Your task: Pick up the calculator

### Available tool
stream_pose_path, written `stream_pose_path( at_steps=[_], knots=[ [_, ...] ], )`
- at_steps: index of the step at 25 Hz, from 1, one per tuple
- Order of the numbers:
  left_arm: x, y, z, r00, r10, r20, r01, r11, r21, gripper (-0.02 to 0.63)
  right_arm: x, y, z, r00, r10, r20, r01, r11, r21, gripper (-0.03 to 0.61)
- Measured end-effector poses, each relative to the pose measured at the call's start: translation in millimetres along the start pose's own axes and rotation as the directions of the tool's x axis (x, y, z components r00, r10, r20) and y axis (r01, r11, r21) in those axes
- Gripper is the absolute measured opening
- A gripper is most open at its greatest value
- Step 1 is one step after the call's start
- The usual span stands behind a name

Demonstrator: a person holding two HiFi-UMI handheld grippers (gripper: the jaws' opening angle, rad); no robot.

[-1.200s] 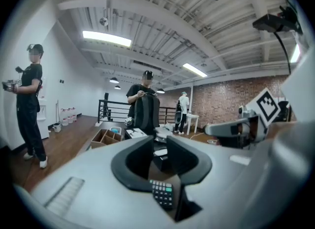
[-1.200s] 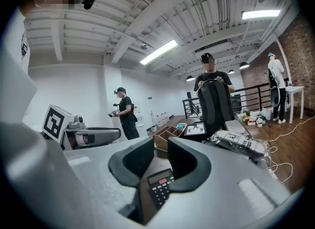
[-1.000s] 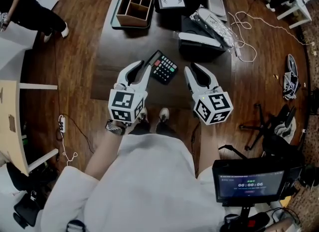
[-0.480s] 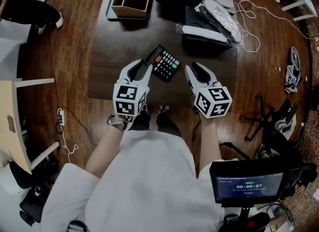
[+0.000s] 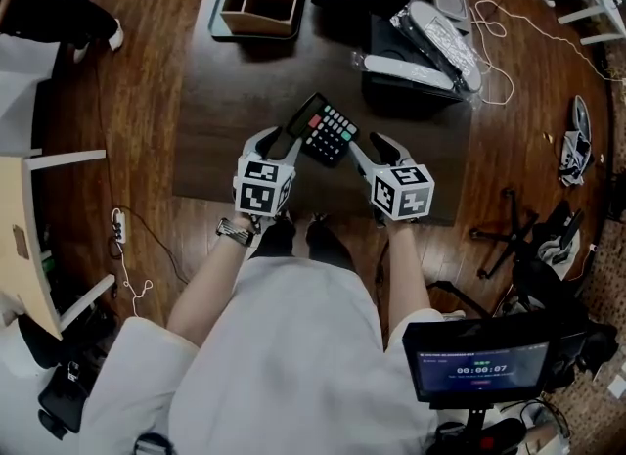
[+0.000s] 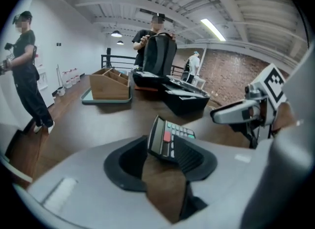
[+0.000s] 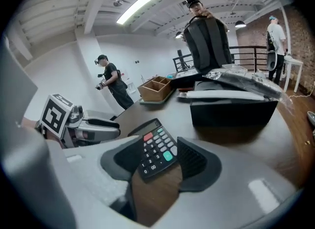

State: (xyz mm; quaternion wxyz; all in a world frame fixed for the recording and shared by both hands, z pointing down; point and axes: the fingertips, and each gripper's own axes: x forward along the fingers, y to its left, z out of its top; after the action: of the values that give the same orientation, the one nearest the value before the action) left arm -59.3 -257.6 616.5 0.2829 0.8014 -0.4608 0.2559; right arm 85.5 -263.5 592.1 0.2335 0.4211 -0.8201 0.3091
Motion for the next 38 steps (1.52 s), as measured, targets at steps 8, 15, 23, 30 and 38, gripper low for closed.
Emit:
stream_pose_path(
  at_steps=[8,15,23,30,38],
  knots=[
    [24,16,-20,0.998,-0.021,-0.065,0.016,0.997,-0.071,0.195,31,-11,-36,0.996,0.017,-0.088,-0.012,0.998,0.058,0.21],
    [37,14,-26,0.994,-0.076,-0.075,0.061,0.98,-0.189,0.196,50,-19,-41,0.994,0.026,-0.109,-0.018,0.997,0.074,0.211],
    [45,18,-30,0.992,-0.088,-0.086,0.061,0.959,-0.278,0.189,61,-24,-43,0.993,0.061,-0.106,-0.043,0.986,0.161,0.212],
    [47,18,-31,0.99,-0.111,-0.084,0.082,0.954,-0.287,0.183,62,-37,-54,0.992,0.06,-0.11,-0.033,0.972,0.231,0.212],
    [46,11,-29,0.981,-0.184,-0.06,0.159,0.942,-0.295,0.116,65,-35,-45,0.991,0.106,-0.087,-0.084,0.969,0.233,0.21]
  ],
)
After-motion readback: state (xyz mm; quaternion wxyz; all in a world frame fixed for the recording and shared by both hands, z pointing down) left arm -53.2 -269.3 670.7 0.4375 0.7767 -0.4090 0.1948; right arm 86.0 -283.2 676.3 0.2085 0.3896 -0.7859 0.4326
